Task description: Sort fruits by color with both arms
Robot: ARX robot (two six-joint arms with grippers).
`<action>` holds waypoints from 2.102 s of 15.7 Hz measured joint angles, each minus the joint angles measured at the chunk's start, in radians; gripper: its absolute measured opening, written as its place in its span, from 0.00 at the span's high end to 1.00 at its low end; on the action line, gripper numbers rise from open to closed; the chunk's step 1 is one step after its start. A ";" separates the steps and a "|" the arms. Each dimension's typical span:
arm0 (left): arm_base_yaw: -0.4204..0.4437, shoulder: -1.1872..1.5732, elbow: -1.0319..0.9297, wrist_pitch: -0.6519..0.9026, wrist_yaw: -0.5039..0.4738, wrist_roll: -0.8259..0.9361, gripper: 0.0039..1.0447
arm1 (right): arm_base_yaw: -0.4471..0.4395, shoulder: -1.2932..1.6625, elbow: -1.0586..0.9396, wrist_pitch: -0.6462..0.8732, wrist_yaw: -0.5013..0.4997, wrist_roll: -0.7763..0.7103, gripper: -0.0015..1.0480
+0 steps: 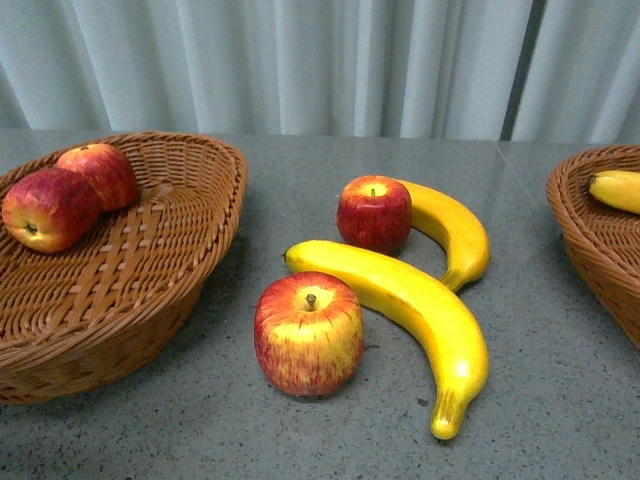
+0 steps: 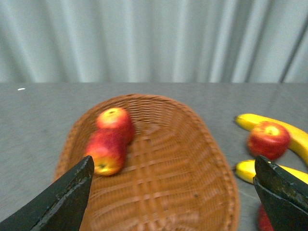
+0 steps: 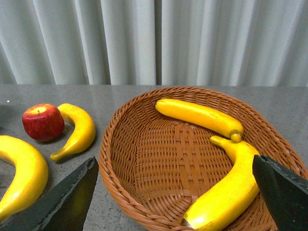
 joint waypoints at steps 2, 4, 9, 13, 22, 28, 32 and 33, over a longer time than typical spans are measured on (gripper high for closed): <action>-0.040 0.192 0.118 0.001 0.104 0.053 0.06 | 0.000 0.000 0.000 0.000 0.000 0.000 0.06; -0.093 0.332 0.218 -0.045 0.187 0.107 0.06 | 0.000 0.000 0.000 0.000 0.000 0.000 0.06; -0.229 0.611 0.367 -0.075 0.260 0.185 0.06 | 0.000 0.000 0.000 0.000 0.001 0.000 0.06; -0.272 0.743 0.367 -0.050 0.317 0.237 0.06 | 0.000 0.000 0.000 0.000 0.001 0.000 0.06; -0.222 0.902 0.385 0.003 0.394 0.283 0.06 | 0.000 0.000 0.000 0.000 0.001 0.000 0.06; -0.223 0.907 0.385 -0.007 0.403 0.301 0.23 | 0.000 0.000 0.000 0.000 0.001 0.000 0.06; -0.231 0.898 0.386 -0.035 0.408 0.303 0.40 | 0.000 0.000 0.000 0.000 0.001 0.000 0.06; -0.239 0.888 0.386 -0.047 0.408 0.304 0.41 | 0.000 0.000 0.000 0.000 0.001 0.000 0.06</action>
